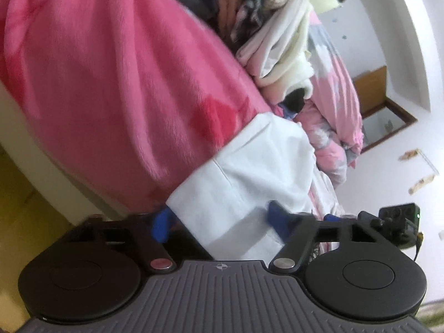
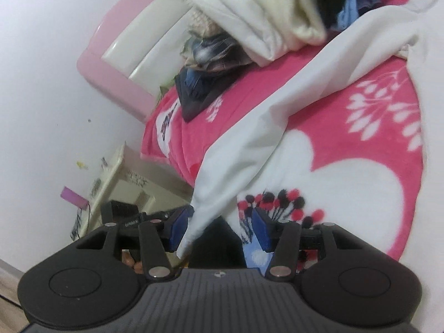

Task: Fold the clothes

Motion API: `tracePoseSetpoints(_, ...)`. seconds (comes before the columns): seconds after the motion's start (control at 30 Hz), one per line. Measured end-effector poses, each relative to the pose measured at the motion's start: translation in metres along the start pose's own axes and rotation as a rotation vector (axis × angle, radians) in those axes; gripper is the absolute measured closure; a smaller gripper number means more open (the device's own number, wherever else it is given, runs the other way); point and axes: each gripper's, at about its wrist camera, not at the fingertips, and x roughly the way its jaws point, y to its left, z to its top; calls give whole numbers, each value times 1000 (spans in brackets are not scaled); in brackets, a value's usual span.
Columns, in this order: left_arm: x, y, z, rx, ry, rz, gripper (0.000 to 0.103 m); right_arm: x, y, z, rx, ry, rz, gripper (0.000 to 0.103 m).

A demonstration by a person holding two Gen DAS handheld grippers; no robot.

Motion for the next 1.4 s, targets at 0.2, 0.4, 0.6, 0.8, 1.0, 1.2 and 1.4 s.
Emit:
tracePoseSetpoints(0.2, -21, -26, 5, -16, -77, 35, 103, -12, -1, 1, 9, -47, -13, 49)
tracePoseSetpoints(0.4, -75, -83, 68, 91, -312, 51, 103, -28, -8, 3, 38, -96, -19, 49)
tracePoseSetpoints(0.6, -83, -151, 161, 248, -386, 22, 103, -34, -9, 5, 60, -130, -7, 49)
tracePoseSetpoints(0.8, -85, -139, 146, 241, -280, 91, 103, -42, -17, -1, 86, -160, -26, 49)
tracePoseSetpoints(1.0, -54, -44, 101, 68, -100, 423, 88, -42, -35, 0, 127, -148, -47, 49)
tracePoseSetpoints(1.2, -66, -34, 104, 21, -297, 557, 82, -57, -35, -3, 97, -173, -78, 49)
tracePoseSetpoints(1.4, -24, -114, 108, 289, -379, 486, 77, -101, -33, -24, 88, -264, -181, 49)
